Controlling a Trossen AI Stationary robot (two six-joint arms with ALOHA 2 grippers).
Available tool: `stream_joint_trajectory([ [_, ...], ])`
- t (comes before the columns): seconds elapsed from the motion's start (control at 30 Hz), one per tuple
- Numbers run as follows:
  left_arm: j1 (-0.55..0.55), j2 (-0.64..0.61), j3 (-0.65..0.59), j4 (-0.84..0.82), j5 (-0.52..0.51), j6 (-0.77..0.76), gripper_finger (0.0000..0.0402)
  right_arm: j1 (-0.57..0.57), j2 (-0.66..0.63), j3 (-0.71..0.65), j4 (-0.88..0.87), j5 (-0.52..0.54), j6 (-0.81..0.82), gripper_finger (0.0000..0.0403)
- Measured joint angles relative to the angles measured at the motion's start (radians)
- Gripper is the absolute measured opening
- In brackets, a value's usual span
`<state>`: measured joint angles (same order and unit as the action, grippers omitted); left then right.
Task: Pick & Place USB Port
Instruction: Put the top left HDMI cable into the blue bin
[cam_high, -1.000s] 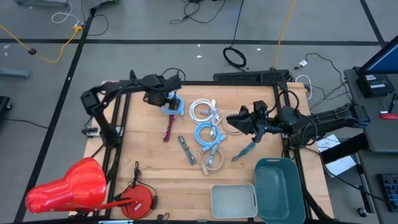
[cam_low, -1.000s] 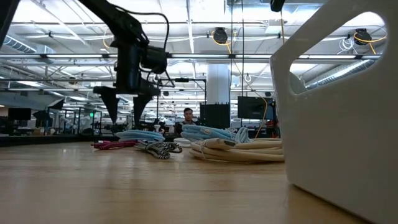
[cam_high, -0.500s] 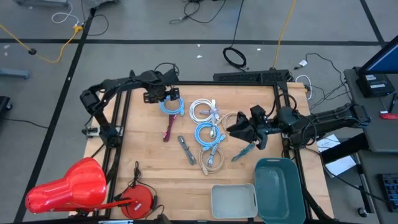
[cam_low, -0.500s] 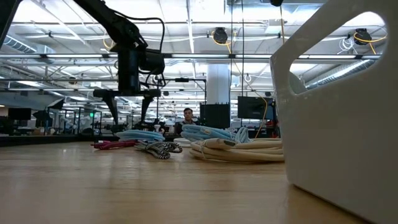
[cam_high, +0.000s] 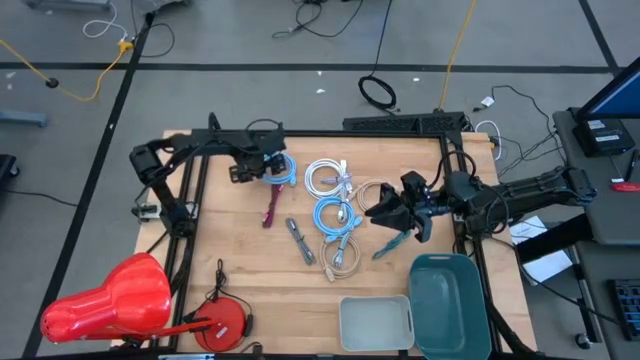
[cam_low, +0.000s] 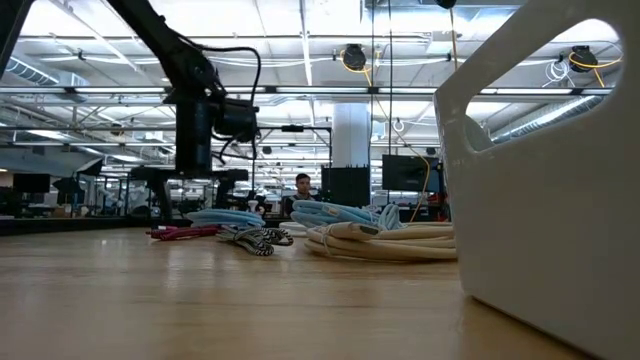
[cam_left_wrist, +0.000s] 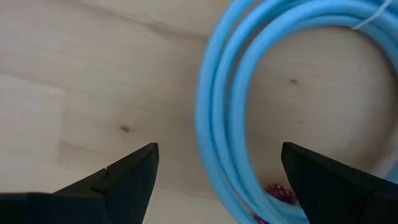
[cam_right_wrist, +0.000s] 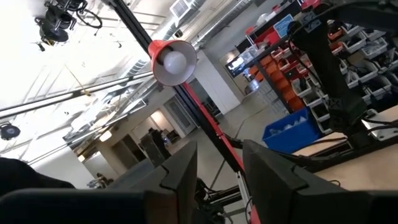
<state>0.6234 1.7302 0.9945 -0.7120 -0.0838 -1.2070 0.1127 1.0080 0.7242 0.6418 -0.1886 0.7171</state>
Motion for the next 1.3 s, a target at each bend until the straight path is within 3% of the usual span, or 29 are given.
stream_joint_trajectory([
  [0.23, -0.006, -0.006, -0.053, 0.122, -0.013, -0.033, 0.0343, 0.0, -0.009, 0.0, -0.001, -0.023, 0.004, 0.0121],
  [0.33, -0.002, -0.005, -0.053, 0.113, -0.022, -0.04, 0.031, 0.0, -0.014, 0.0, -0.002, -0.023, 0.004, 0.0121],
  [0.43, 0.008, -0.004, -0.055, 0.094, -0.019, -0.029, 0.0224, 0.0, -0.024, 0.0, -0.002, -0.023, 0.004, 0.0121],
  [0.57, 0.009, -0.003, -0.056, 0.117, -0.021, 0.041, 0.0047, 0.0, -0.036, 0.0, -0.003, -0.023, 0.004, 0.0121],
  [0.6, 0.006, -0.004, -0.056, 0.129, -0.02, 0.064, 0.0031, 0.0, -0.039, 0.0, -0.004, -0.023, 0.004, 0.0121],
  [0.77, -0.001, -0.021, -0.045, 0.161, 0.005, 0.099, 0.0031, 0.0, -0.042, 0.0, -0.006, -0.023, 0.005, 0.0121],
  [1.07, -0.024, -0.259, 0.053, 0.148, -0.021, 0.261, 0.0031, -0.027, -0.042, 0.0, -0.155, -0.019, 0.057, 0.0125],
  [1.3, -0.274, -0.361, 0.159, 0.139, -0.045, 0.32, 0.0031, -0.083, -0.041, 0.0, -0.268, 0.131, 0.138, 0.0128],
])
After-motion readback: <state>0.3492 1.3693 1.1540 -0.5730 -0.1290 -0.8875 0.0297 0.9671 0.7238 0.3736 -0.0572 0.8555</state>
